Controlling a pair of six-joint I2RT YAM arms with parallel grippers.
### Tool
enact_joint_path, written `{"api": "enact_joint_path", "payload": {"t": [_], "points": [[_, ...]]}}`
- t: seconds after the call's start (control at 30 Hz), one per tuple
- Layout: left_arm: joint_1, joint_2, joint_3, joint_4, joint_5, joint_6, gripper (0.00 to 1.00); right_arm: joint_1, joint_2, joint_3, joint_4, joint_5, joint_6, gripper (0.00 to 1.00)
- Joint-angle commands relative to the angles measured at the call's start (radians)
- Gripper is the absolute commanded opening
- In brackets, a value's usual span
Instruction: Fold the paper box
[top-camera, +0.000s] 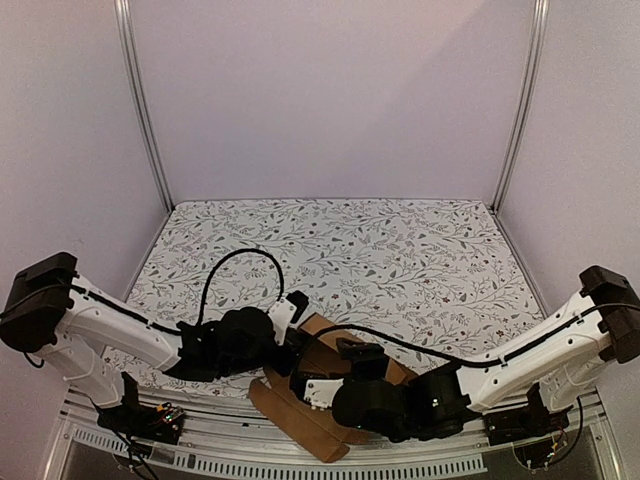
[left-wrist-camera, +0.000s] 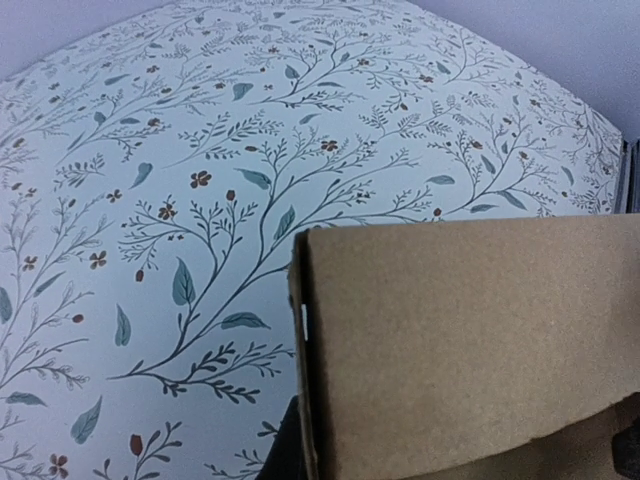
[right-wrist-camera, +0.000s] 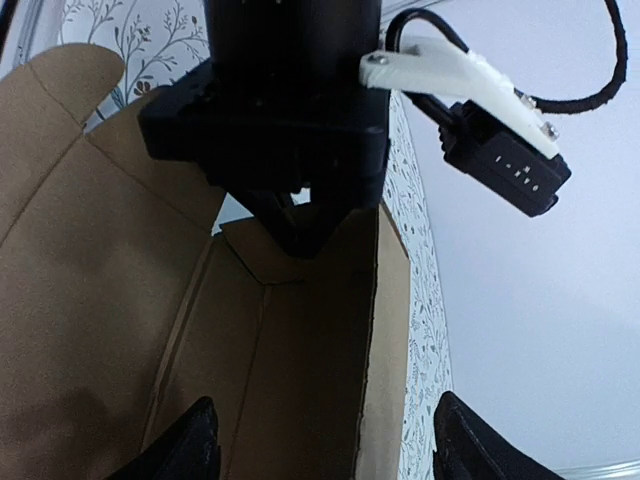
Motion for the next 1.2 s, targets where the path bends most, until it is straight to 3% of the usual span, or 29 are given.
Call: {"api": "enact_joint_path", "payload": {"t": [0.0, 0.27, 0.5, 0.63, 0.73, 0.97, 1.17], "points": [[-0.012, 0.026, 0.05, -0.024, 0.053, 0.091, 0.0, -0.022, -0.19, -0.028, -0.056, -0.2, 0.072, 0.74], [0.044, 0.069, 0.124, -0.043, 0.123, 0.162, 0.0, -0.129, -0.447, -0.019, -0.187, -0.402, 0.227, 0.82], [0.142, 0.117, 0.207, -0.084, 0.286, 0.238, 0.0, -0.296, -0.489, -0.02, -0.224, -0.558, 0.392, 0.8], [0.171, 0.131, 0.251, -0.109, 0.268, 0.287, 0.0, -0.409, -0.466, -0.014, -0.213, -0.635, 0.518, 0.67], [0.191, 0.157, 0.284, -0.125, 0.266, 0.311, 0.0, -0.479, -0.435, -0.017, -0.166, -0.693, 0.574, 0.51], [0.219, 0.233, 0.334, -0.132, 0.26, 0.321, 0.0, -0.569, -0.319, 0.024, -0.096, -0.767, 0.618, 0.01], [0.222, 0.271, 0.324, -0.082, 0.218, 0.289, 0.0, -0.603, -0.232, 0.028, 0.01, -0.815, 0.658, 0.0]]}}
